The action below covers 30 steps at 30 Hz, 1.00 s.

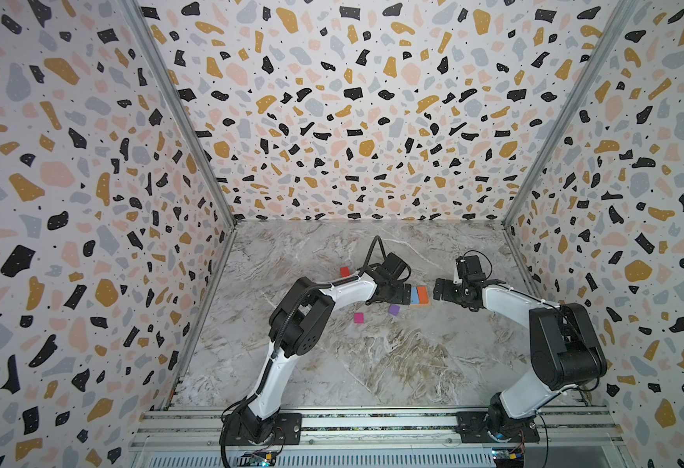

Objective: Build the wood block tower

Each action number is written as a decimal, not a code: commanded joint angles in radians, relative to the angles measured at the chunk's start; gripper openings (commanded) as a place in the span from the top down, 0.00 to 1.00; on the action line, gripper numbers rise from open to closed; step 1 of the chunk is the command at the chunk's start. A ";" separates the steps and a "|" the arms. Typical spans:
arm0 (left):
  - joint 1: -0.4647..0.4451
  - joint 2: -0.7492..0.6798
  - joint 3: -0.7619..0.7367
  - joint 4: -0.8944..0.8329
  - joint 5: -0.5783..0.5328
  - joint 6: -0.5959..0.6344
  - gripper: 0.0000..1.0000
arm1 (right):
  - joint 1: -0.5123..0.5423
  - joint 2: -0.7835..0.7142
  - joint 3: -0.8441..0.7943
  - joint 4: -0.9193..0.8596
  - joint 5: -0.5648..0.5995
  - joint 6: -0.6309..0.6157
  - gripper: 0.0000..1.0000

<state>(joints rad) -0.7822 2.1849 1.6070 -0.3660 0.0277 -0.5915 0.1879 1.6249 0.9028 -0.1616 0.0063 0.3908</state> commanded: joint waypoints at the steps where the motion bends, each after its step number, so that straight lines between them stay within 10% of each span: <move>1: -0.007 0.033 0.028 -0.010 0.001 -0.008 0.00 | -0.004 0.002 0.032 -0.005 -0.005 -0.011 0.01; 30: -0.010 0.050 0.037 -0.013 0.001 -0.014 0.00 | -0.004 0.012 0.037 -0.007 -0.006 -0.016 0.02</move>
<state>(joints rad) -0.7837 2.2051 1.6337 -0.3645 0.0204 -0.5919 0.1879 1.6394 0.9066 -0.1600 0.0032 0.3832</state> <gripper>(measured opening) 0.998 0.985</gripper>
